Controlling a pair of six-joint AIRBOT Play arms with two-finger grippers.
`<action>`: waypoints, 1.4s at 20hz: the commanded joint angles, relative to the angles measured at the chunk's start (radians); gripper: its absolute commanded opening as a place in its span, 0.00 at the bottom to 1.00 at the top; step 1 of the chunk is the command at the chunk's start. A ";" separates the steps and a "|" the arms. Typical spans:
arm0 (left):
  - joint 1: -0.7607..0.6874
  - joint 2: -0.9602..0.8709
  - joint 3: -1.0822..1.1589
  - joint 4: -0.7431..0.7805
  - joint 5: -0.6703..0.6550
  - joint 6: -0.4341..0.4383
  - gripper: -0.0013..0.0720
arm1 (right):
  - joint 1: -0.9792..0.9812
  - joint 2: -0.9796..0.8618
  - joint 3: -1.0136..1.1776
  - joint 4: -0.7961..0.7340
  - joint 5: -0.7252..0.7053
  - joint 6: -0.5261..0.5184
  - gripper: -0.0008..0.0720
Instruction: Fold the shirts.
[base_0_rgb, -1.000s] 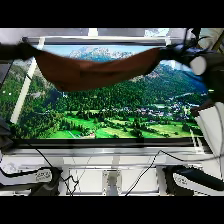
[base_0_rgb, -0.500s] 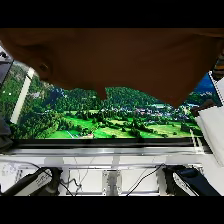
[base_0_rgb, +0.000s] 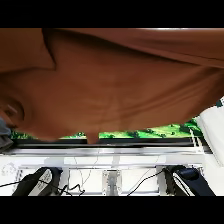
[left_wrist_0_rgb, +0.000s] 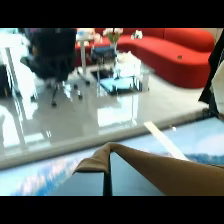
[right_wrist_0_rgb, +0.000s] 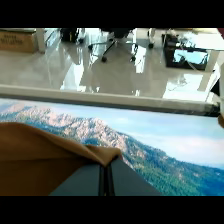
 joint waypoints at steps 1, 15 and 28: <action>0.000 -0.010 -0.196 0.020 -0.031 -0.018 0.03 | -0.001 -0.100 -0.001 -0.020 0.022 -0.023 0.05; -0.013 -0.835 -0.390 -0.243 0.377 0.133 0.04 | -0.002 -1.044 -0.083 -0.011 -0.621 0.109 0.05; 0.031 -0.941 -0.130 -0.761 0.400 0.190 0.88 | -0.003 -1.053 -0.013 -0.094 -1.064 0.248 0.40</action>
